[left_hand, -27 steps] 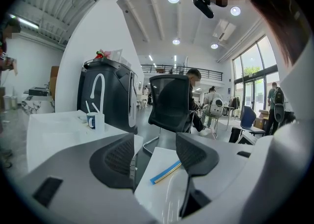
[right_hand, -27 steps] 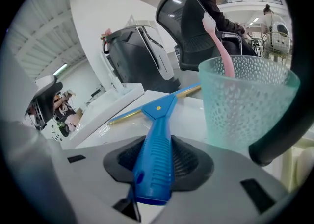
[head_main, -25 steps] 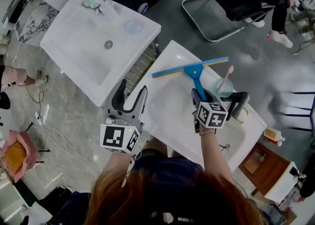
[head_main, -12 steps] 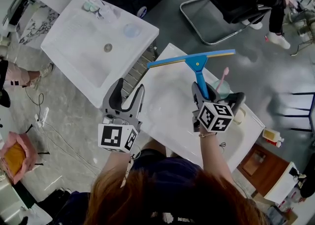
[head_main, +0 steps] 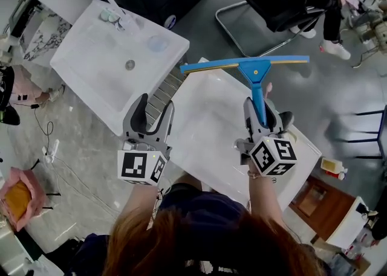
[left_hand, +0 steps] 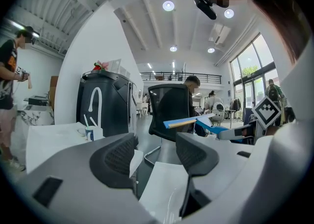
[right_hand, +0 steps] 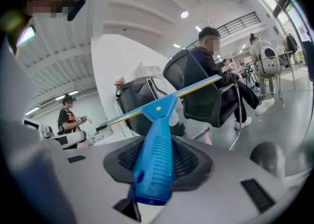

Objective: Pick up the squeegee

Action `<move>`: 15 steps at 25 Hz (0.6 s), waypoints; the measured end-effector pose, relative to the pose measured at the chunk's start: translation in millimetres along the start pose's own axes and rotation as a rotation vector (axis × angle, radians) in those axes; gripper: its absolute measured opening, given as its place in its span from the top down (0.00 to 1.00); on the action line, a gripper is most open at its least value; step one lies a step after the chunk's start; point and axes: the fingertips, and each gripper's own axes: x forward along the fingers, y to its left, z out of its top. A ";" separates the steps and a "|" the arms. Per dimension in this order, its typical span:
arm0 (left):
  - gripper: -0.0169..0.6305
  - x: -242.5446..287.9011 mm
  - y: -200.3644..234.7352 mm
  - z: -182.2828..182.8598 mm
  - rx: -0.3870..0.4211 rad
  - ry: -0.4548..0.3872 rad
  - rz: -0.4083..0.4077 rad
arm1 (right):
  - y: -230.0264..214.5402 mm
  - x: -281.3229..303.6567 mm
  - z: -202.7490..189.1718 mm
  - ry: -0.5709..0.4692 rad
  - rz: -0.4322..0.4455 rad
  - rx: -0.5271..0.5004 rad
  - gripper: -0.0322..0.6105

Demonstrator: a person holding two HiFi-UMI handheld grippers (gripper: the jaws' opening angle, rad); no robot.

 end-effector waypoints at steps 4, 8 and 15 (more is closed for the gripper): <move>0.57 0.5 -9.3 15.4 0.004 -0.036 -0.014 | 4.1 -21.4 27.5 -0.098 0.002 0.000 0.71; 0.57 -3.8 -21.6 30.2 0.011 -0.062 -0.024 | 7.2 -44.9 54.5 -0.185 -0.008 -0.072 0.71; 0.57 -11.3 -37.5 53.0 0.016 -0.100 -0.037 | 14.7 -79.3 91.6 -0.302 -0.029 -0.210 0.71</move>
